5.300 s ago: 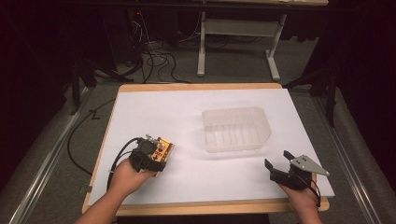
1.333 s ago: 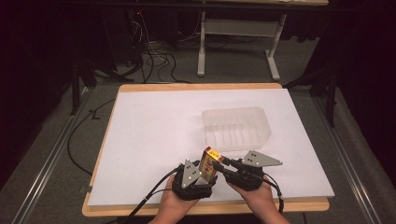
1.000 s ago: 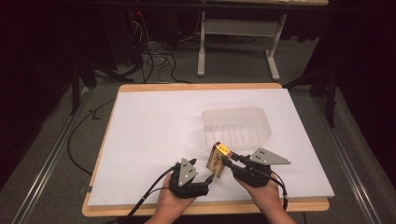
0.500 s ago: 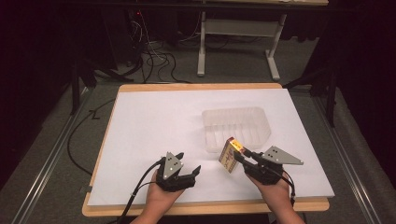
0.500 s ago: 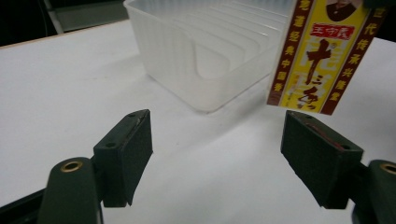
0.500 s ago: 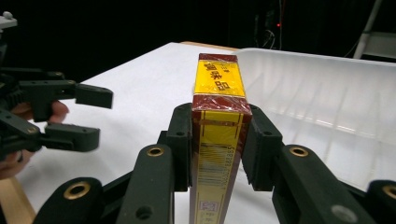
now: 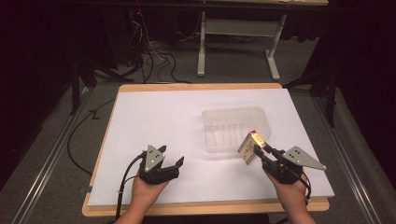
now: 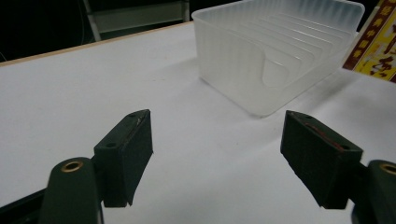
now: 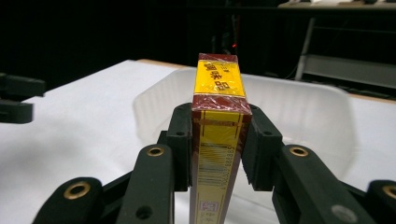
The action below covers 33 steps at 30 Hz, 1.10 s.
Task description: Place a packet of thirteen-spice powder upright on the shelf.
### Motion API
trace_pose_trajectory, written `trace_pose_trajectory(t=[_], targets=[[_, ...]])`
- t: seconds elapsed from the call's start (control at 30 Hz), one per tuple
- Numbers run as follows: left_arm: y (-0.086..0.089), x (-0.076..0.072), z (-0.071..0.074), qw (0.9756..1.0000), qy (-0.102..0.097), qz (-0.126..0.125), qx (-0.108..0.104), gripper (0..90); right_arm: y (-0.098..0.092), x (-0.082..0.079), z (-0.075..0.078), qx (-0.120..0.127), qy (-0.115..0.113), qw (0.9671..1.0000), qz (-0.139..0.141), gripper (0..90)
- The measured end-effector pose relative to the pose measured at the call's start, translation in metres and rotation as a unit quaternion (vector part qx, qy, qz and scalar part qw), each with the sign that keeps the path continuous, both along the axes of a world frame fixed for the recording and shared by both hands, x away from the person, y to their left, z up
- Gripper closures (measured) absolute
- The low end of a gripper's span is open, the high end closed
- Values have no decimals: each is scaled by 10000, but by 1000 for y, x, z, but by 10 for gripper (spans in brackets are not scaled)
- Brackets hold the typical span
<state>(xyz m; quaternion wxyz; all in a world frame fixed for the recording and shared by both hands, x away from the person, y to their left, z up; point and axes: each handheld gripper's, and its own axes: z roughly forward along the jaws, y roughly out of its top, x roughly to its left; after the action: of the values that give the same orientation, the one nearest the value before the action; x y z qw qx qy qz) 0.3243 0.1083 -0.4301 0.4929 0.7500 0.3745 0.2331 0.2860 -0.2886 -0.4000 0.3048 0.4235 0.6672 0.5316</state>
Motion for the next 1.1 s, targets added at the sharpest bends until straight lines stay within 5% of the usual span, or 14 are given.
trace_pose_trajectory(t=[0.3,0.43,0.57,0.7,1.1], targets=[[12,-1,3,9999,104,14,133,230,-20,-4,8,110,-222,9989,-399,686],[29,-2,6,9994,325,121,27,230,-23,-3,10,171,-233,9985,-467,686],[48,-3,2,9987,370,310,160,231,-22,0,10,173,-239,9983,-502,686],[61,-2,-6,9984,351,443,-69,231,-17,5,11,154,-228,9981,-545,686],[60,-2,-13,9984,373,423,9,237,-3,21,10,97,-120,9979,-624,686]])
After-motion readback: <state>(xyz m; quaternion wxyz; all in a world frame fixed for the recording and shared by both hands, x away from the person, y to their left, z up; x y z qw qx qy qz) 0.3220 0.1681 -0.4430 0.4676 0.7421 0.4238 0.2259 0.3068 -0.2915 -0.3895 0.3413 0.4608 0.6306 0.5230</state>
